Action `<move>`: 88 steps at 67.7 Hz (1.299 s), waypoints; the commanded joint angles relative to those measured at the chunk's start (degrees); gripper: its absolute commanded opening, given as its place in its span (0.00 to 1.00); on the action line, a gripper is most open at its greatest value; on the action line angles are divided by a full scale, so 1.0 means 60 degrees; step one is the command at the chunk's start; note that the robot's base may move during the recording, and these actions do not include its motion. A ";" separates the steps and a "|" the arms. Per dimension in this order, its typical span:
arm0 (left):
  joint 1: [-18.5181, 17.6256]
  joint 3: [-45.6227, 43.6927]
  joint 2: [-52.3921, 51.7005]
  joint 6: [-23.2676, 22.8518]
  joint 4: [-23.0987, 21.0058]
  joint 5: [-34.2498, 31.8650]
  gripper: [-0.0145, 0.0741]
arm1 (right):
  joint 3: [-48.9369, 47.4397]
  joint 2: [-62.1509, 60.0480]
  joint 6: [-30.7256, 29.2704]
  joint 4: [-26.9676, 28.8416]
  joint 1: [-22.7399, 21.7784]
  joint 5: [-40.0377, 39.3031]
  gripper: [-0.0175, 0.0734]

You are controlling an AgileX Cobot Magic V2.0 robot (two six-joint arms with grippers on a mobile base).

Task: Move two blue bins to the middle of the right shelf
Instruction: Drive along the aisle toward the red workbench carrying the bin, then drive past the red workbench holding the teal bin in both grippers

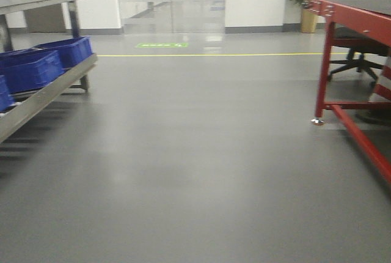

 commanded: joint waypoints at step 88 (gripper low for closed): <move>-0.0050 -0.0165 -0.0200 0.0000 -0.0640 -0.1051 0.04 | -0.0134 -0.0125 -0.0041 0.0183 0.0001 -0.0636 0.02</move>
